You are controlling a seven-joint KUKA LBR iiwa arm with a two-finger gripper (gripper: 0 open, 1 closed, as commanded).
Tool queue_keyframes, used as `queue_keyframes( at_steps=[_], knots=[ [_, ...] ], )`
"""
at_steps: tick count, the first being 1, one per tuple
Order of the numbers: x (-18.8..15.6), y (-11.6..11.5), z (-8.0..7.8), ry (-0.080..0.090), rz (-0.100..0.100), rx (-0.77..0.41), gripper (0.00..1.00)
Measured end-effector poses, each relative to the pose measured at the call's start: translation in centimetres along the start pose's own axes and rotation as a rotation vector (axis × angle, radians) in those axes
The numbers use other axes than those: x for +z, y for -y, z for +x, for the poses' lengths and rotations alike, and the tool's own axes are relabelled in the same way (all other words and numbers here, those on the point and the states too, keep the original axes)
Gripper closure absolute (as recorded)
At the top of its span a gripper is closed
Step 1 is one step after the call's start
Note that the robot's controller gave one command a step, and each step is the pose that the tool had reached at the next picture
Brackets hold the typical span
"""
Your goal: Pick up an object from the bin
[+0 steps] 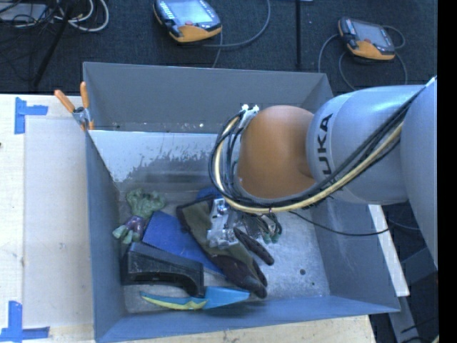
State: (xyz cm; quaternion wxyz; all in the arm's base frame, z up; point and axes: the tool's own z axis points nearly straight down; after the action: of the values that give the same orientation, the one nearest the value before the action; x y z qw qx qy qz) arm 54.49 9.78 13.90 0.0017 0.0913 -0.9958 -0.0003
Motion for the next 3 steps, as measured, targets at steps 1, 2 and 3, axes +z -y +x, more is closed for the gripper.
queue_keyframes(
  at_steps=[1,2,3],
  knots=[
    [0.0,0.0,0.0,0.0,0.0,0.001,1.0],
    [-4.2,-4.0,4.3,0.001,0.0,-0.444,0.0],
    [-4.2,-4.0,4.3,0.001,0.0,-0.443,0.0]
  ],
)
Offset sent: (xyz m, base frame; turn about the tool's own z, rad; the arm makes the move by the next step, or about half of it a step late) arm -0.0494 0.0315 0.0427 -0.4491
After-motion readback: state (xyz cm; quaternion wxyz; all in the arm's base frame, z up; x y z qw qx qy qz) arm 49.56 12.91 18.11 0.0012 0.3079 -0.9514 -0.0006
